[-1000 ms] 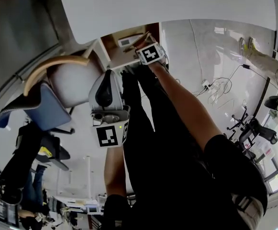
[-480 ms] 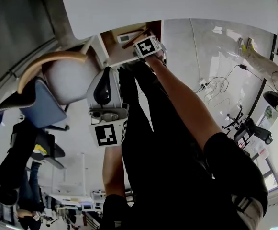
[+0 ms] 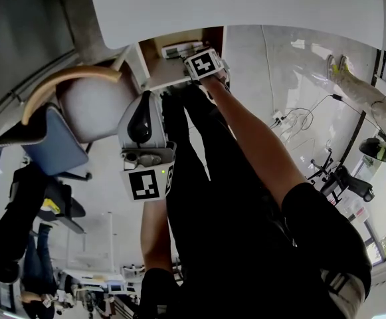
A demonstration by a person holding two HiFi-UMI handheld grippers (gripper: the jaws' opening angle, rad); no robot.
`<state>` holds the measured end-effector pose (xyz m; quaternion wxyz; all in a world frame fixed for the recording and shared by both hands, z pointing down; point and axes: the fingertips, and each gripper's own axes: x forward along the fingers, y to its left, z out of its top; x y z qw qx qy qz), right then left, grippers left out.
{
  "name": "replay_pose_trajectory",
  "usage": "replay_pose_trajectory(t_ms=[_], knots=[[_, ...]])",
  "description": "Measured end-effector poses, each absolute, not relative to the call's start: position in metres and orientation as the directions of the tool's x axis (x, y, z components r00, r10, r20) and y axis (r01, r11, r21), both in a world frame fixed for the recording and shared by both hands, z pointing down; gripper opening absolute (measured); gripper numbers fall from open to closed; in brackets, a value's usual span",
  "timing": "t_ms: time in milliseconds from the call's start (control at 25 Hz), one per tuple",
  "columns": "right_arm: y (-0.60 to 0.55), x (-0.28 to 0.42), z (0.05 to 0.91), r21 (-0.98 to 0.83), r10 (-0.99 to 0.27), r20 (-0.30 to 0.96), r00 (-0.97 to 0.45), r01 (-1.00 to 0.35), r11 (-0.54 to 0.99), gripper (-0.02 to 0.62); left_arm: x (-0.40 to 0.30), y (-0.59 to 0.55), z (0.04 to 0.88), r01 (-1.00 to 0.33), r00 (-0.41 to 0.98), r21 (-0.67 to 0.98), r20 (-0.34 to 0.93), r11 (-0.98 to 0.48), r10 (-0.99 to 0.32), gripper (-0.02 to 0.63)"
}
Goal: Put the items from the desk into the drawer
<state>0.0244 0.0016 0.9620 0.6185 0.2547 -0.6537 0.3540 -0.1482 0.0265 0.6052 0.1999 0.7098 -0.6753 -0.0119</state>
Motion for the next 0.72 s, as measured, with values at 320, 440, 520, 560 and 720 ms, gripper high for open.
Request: replay_pose_trajectory(t_ms=[320,440,520,560,720], knots=[[0.011,-0.023,0.924,-0.368,0.092,0.917,-0.387,-0.738,0.566,0.154,-0.150,0.029,0.587,-0.956,0.079,0.292,0.243,-0.005,-0.967,0.014],[-0.009,-0.012,0.902,-0.309,0.022,0.929,-0.369,-0.745,0.591,0.085,-0.148,0.023,0.574,-0.962,0.080,0.271,0.226,-0.016,-0.971,0.014],[-0.020,0.002,0.886,-0.245,-0.037,0.940,-0.339,-0.747,0.618,0.045,-0.143,0.022,0.561,-0.966,0.084,0.258,0.213,-0.026,-0.973,0.014],[-0.022,0.005,0.874,-0.236,-0.057,0.936,-0.348,-0.740,0.630,0.027,-0.140,0.022,0.553,-0.967,0.088,0.254,0.206,-0.034,-0.975,0.014],[-0.025,0.000,0.824,-0.256,-0.088,0.904,-0.418,-0.697,0.669,0.005,-0.130,0.023,0.525,-0.968,0.097,0.244,0.173,-0.053,-0.980,0.015]])
